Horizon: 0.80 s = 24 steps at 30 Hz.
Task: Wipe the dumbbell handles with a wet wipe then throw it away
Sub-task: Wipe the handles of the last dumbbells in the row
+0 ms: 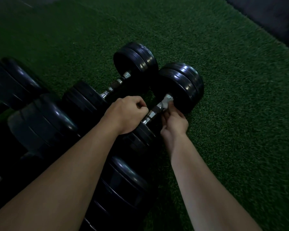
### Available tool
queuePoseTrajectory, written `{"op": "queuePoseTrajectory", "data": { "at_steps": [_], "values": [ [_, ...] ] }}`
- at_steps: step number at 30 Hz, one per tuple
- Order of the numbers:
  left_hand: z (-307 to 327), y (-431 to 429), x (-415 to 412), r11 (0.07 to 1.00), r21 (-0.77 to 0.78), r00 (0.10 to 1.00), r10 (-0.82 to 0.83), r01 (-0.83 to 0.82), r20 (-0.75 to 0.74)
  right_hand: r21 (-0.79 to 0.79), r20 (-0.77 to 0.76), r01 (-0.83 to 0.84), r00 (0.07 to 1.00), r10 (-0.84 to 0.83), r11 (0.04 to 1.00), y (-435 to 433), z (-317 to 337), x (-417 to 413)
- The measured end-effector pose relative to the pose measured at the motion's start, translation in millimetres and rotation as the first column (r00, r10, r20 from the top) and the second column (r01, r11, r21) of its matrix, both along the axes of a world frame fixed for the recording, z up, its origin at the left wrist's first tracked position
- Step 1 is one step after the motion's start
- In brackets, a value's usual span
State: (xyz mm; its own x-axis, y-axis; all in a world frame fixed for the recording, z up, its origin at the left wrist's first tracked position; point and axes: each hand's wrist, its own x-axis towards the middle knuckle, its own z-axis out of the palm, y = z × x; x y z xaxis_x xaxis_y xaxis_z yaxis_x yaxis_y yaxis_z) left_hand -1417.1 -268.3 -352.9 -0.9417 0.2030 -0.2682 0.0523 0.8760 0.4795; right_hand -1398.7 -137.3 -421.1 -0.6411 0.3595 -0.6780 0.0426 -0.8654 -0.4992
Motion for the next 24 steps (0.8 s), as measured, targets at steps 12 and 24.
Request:
{"op": "queuePoseTrajectory", "data": {
  "at_steps": [12, 24],
  "values": [
    [-0.6, 1.1, 1.2, 1.0, -0.009, 1.0, 0.006, -0.006, -0.017, -0.055, -0.02, -0.158, 0.987, 0.157, 0.986, 11.8, -6.3, -2.0],
    [1.5, 1.1, 2.2, 1.0, 0.007, 1.0, 0.016, -0.016, -0.013, -0.148, -0.238, -0.213, 0.956, 0.174, 0.966, 4.9, -34.0, -1.8]
  ]
}}
